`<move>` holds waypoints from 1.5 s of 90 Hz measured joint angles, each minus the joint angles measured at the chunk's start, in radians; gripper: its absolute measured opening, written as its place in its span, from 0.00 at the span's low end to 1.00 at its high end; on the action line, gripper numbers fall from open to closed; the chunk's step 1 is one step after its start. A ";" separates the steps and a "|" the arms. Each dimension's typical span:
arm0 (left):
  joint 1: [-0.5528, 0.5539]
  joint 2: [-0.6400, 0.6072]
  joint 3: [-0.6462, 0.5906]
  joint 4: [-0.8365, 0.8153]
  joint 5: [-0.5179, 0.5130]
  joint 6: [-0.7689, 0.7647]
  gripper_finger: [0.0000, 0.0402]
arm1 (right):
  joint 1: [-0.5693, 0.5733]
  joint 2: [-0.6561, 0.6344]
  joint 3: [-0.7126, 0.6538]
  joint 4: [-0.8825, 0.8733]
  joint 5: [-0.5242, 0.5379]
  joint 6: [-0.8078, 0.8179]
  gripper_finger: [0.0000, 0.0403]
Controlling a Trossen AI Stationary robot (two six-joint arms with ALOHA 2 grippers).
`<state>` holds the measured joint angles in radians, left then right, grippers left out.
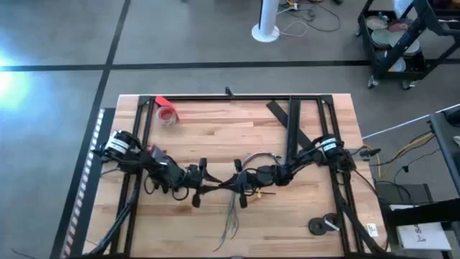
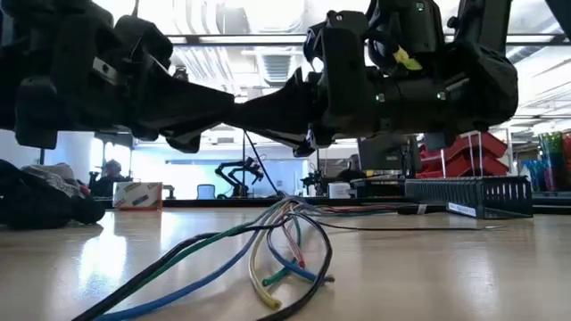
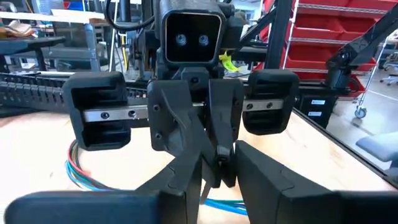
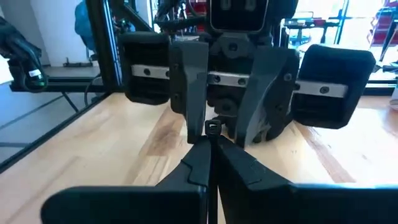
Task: Ziptie cables
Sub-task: Wrap the zip tie around the cable bundle
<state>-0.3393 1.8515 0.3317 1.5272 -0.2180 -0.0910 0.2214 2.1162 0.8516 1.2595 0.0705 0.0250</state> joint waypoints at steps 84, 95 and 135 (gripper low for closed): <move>0.000 -0.035 -0.024 -0.009 0.001 0.050 0.15 | 0.000 -0.001 0.001 0.008 0.001 -0.017 0.00; 0.000 -0.036 -0.024 -0.006 0.000 0.056 0.15 | 0.000 -0.001 0.001 -0.006 0.000 -0.017 0.00; 0.001 -0.038 -0.023 -0.010 -0.005 0.056 0.15 | 0.000 0.000 0.000 -0.008 0.000 -0.017 0.00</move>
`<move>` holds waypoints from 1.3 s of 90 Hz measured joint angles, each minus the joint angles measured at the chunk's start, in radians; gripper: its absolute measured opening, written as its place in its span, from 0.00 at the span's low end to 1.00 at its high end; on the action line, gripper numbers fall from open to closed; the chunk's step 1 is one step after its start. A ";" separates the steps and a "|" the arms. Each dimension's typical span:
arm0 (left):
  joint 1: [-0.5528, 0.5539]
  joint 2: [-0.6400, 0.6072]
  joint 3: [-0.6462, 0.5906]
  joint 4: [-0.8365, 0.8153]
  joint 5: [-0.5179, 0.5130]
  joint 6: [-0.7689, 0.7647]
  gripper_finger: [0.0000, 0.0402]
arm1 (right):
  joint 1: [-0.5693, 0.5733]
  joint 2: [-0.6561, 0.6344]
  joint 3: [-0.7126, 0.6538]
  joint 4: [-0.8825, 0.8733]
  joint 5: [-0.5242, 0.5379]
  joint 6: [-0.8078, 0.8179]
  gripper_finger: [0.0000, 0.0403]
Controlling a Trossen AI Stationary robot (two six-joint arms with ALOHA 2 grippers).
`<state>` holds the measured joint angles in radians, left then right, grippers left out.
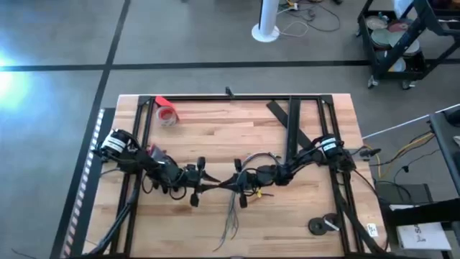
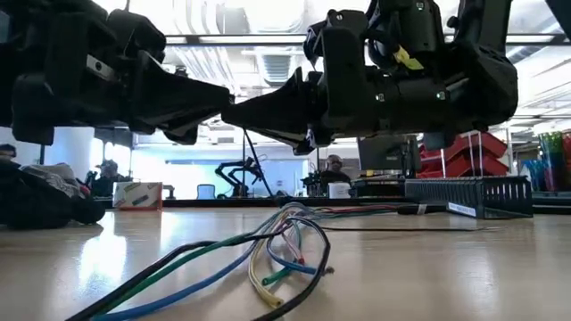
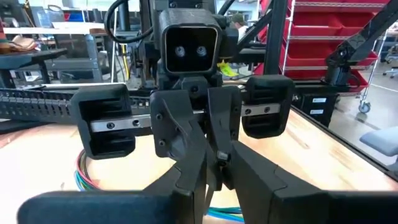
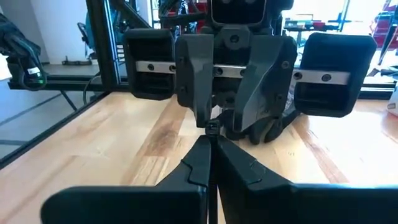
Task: Ziptie cables
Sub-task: Wrap the zip tie around the cable bundle
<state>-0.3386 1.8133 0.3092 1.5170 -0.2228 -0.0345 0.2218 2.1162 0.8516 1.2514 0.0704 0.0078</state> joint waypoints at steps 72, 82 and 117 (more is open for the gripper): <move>-0.001 -0.016 0.011 -0.080 -0.004 -0.003 0.15 | 0.000 0.002 -0.002 0.002 0.001 -0.007 0.00; -0.001 -0.016 0.011 -0.080 -0.004 -0.004 0.15 | 0.000 0.002 -0.002 0.003 0.001 -0.008 0.00; -0.001 -0.016 0.031 -0.105 -0.002 -0.004 0.15 | 0.000 0.002 -0.002 0.001 0.000 -0.001 0.00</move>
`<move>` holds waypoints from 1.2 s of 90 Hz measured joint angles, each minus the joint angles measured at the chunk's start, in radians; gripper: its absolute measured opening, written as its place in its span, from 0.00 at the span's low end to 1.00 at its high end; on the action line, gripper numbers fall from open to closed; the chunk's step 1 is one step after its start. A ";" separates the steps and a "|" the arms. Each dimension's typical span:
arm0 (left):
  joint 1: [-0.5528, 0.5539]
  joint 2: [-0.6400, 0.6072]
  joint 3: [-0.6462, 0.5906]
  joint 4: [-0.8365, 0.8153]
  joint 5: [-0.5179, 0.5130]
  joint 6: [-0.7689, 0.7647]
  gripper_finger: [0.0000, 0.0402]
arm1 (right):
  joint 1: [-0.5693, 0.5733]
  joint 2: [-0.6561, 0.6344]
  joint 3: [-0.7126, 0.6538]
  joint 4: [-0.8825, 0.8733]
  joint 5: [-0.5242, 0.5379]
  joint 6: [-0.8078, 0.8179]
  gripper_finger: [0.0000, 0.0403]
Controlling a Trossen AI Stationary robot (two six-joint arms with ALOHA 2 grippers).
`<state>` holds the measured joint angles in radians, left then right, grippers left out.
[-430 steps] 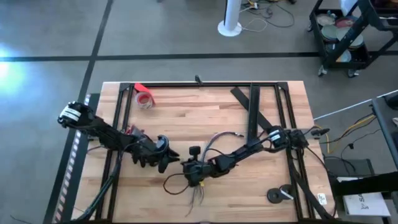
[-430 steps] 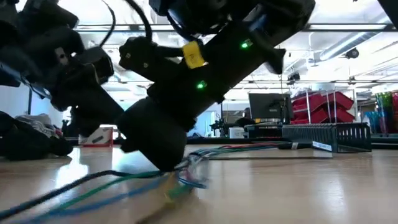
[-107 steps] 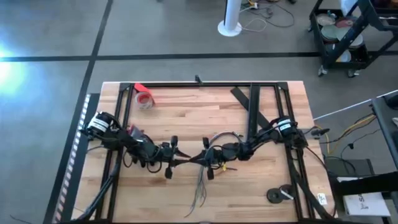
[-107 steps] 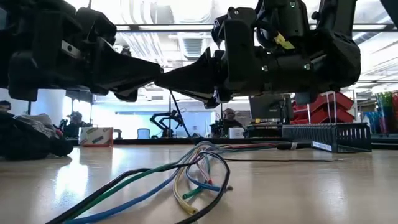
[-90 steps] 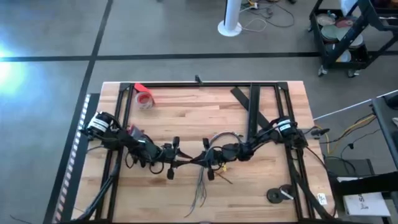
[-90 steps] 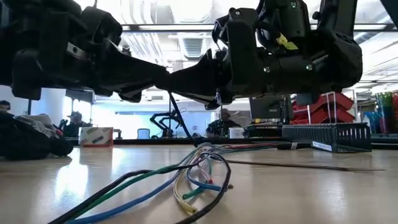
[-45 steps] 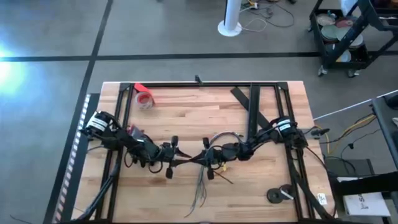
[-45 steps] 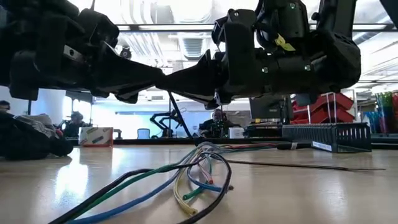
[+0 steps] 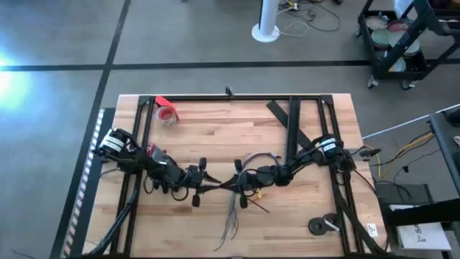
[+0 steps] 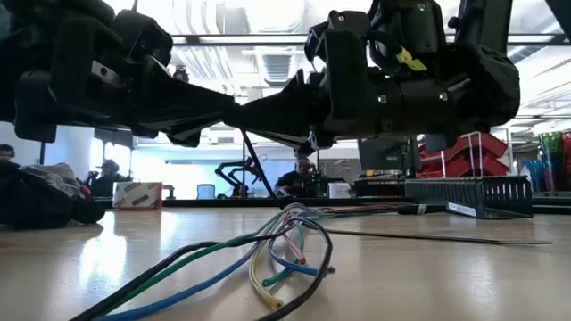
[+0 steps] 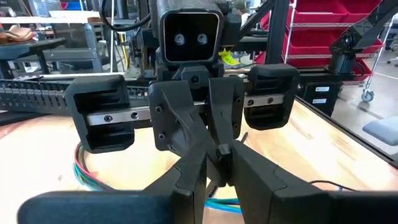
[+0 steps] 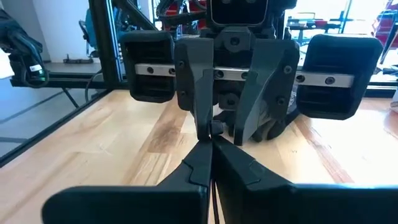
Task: Ziptie cables
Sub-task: Wrap the zip tie around the cable bundle
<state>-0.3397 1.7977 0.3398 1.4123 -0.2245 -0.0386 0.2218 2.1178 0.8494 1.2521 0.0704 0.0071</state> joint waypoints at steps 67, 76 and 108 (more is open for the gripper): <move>-0.001 -0.146 -0.046 -0.151 0.024 0.031 0.15 | -0.004 -0.001 0.001 -0.020 0.000 0.018 0.00; -0.001 -0.146 -0.032 -0.176 0.023 0.047 0.15 | -0.005 -0.001 0.001 -0.020 0.000 0.019 0.00; 0.003 -0.146 0.009 -0.227 0.021 0.053 0.15 | -0.006 -0.001 0.001 -0.048 0.000 0.018 0.00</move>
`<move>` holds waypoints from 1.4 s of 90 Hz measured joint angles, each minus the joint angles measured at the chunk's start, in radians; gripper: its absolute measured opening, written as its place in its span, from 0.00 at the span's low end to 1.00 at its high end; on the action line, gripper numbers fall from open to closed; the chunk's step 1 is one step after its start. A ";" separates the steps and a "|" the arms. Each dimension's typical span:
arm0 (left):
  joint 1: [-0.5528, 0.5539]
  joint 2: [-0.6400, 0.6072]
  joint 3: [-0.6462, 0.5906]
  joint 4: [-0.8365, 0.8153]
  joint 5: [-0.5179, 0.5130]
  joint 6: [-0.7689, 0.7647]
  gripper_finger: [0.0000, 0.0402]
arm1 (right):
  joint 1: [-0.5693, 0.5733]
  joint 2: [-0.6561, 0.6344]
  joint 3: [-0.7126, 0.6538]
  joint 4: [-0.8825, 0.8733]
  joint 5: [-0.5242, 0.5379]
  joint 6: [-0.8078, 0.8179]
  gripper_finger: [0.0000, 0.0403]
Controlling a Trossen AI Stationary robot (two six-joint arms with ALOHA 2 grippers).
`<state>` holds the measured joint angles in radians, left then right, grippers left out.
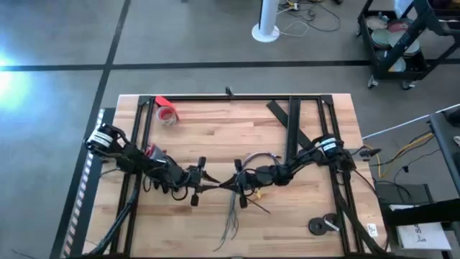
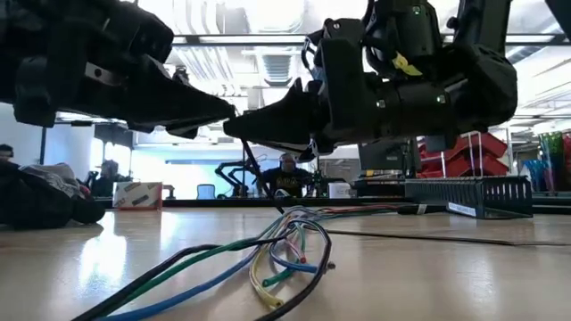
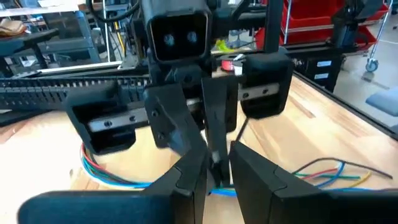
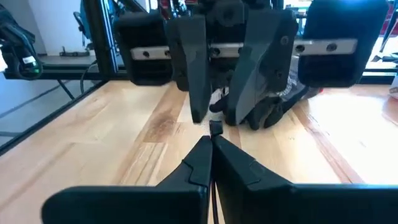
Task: Ziptie cables
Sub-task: Wrap the zip tie around the cable bundle
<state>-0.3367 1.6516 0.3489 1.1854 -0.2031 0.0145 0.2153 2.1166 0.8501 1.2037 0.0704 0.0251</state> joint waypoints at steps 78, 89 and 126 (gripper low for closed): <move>0.002 -0.002 0.083 -0.227 -0.113 -0.136 0.01 | -0.002 0.000 -0.002 -0.042 0.016 0.000 0.00; 0.002 -0.002 0.083 -0.235 -0.121 -0.135 0.01 | -0.003 0.000 0.000 -0.063 0.017 0.001 0.00; 0.002 -0.002 0.081 -0.236 -0.128 -0.133 0.00 | -0.005 -0.001 0.002 -0.092 0.008 0.006 0.07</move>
<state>-0.3347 1.6497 0.4301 0.9495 -0.3310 -0.1182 0.2107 2.1155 0.8516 1.1118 0.0783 0.0314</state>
